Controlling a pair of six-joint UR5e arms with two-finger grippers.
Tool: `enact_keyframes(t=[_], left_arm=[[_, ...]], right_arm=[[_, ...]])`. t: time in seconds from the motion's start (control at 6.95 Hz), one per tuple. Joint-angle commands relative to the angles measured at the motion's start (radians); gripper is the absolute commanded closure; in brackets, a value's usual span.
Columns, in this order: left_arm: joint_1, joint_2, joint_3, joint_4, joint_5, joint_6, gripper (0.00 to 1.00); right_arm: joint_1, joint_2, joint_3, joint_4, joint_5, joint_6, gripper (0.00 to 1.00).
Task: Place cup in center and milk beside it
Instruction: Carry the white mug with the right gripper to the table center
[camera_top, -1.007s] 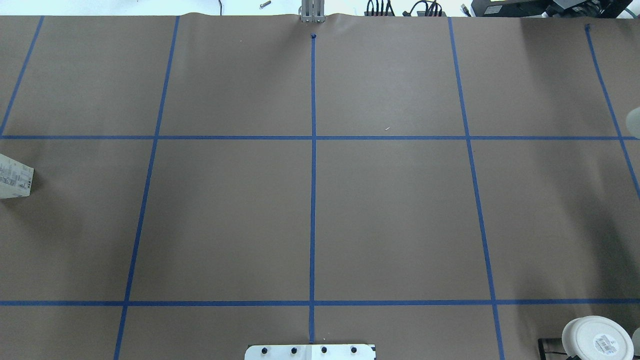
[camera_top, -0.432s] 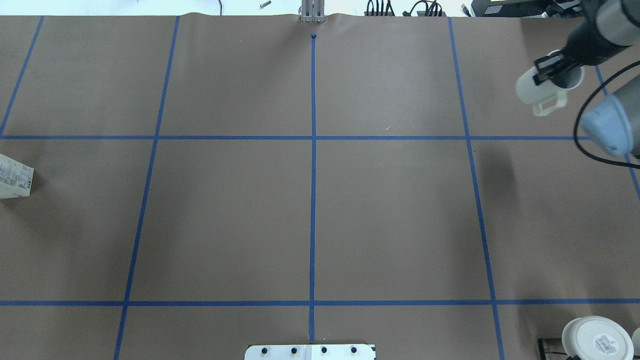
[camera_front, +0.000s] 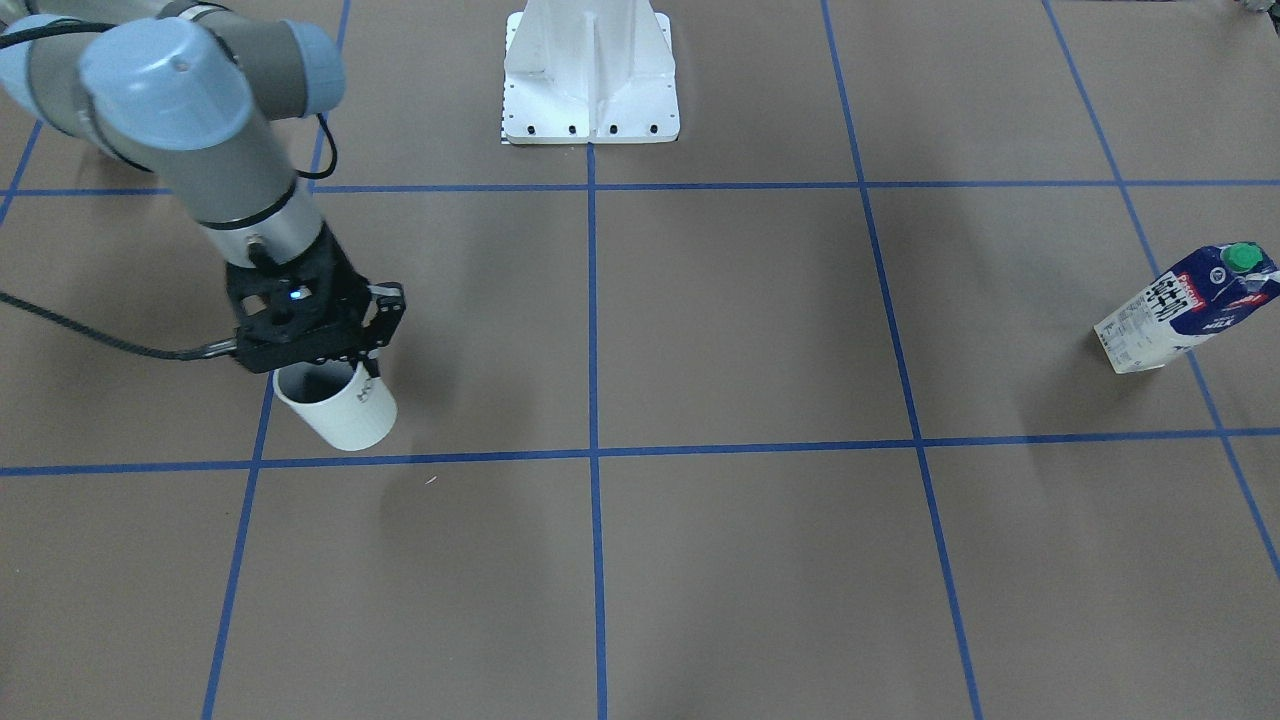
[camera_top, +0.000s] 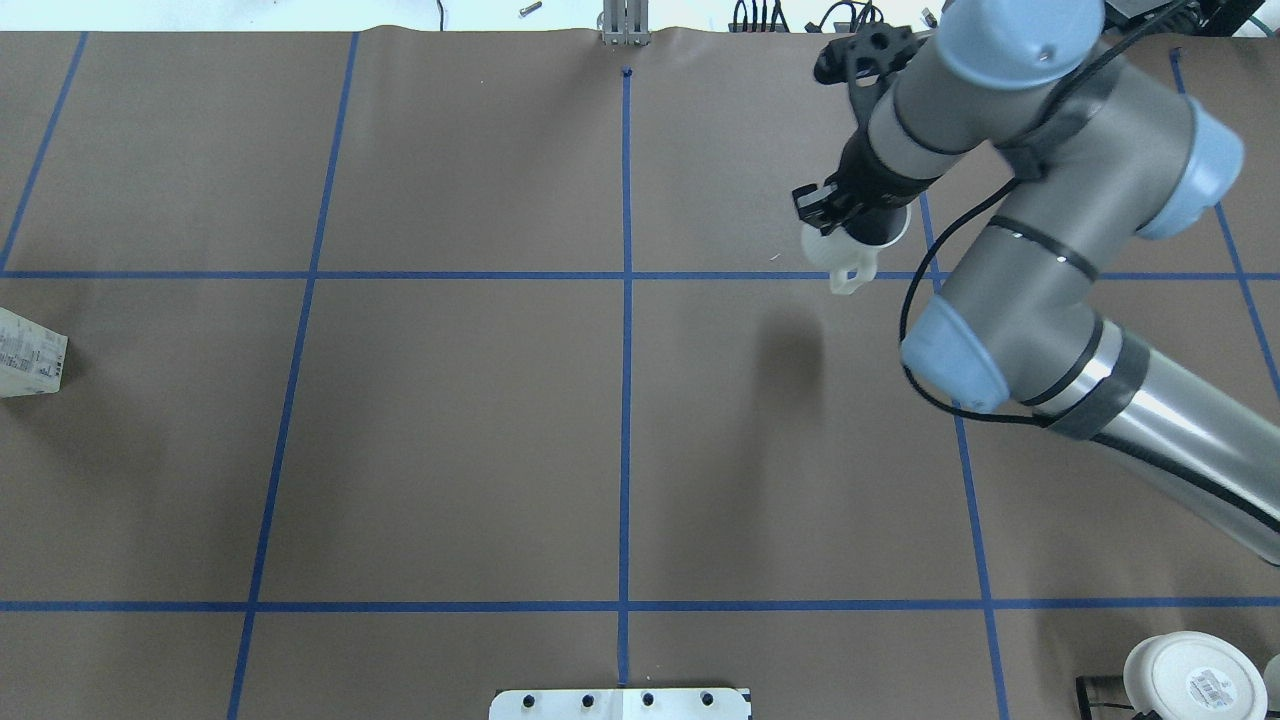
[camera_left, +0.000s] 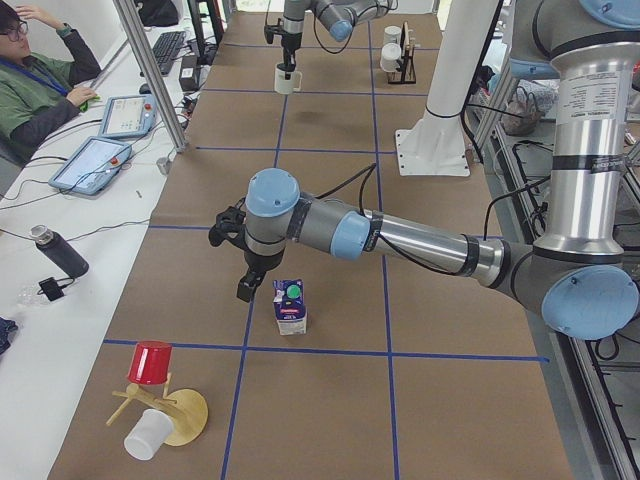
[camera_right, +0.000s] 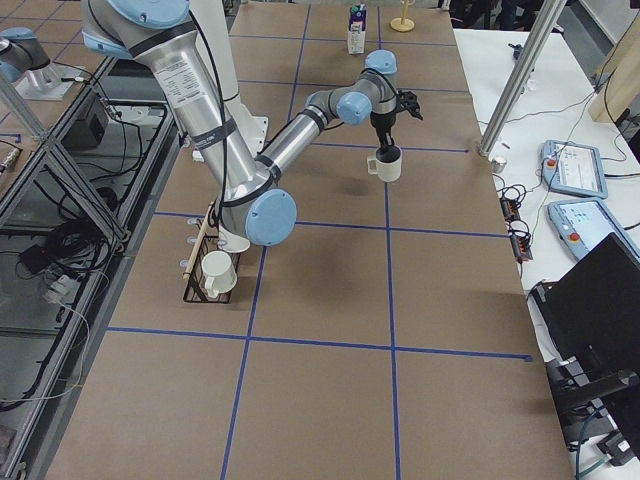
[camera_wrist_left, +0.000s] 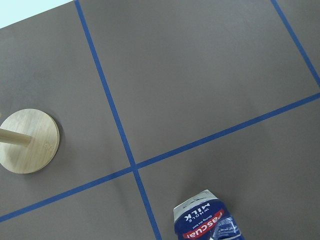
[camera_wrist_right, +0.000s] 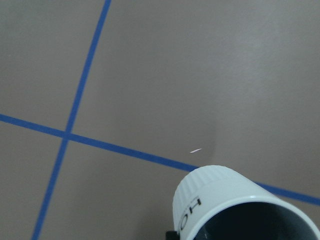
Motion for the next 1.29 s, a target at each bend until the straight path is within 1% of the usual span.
enact_keyframes(t=[0.0, 0.14, 0.29, 0.58, 1.01, 1.15], left_arm=[[-0.001, 0.0, 0.008, 0.0, 0.0, 0.0, 0.01], [-0.001, 0.0, 0.008, 0.0, 0.0, 0.0, 0.01], [-0.001, 0.0, 0.008, 0.0, 0.0, 0.0, 0.01], [-0.001, 0.0, 0.013, 0.0, 0.0, 0.0, 0.01], [0.001, 0.0, 0.016, 0.0, 0.0, 0.0, 0.01], [0.001, -0.002, 0.016, 0.0, 0.0, 0.0, 0.01]], right_arm=[[-0.162, 0.255, -0.143, -0.193, -0.091, 0.279, 1.0], [-0.249, 0.32, -0.218, -0.202, -0.172, 0.404, 1.0], [-0.303, 0.324, -0.235, -0.184, -0.202, 0.453, 1.0], [-0.331, 0.324, -0.239, -0.168, -0.202, 0.456, 1.0], [-0.335, 0.315, -0.291, -0.083, -0.201, 0.455, 1.0], [-0.335, 0.315, -0.295, -0.076, -0.201, 0.45, 0.69]])
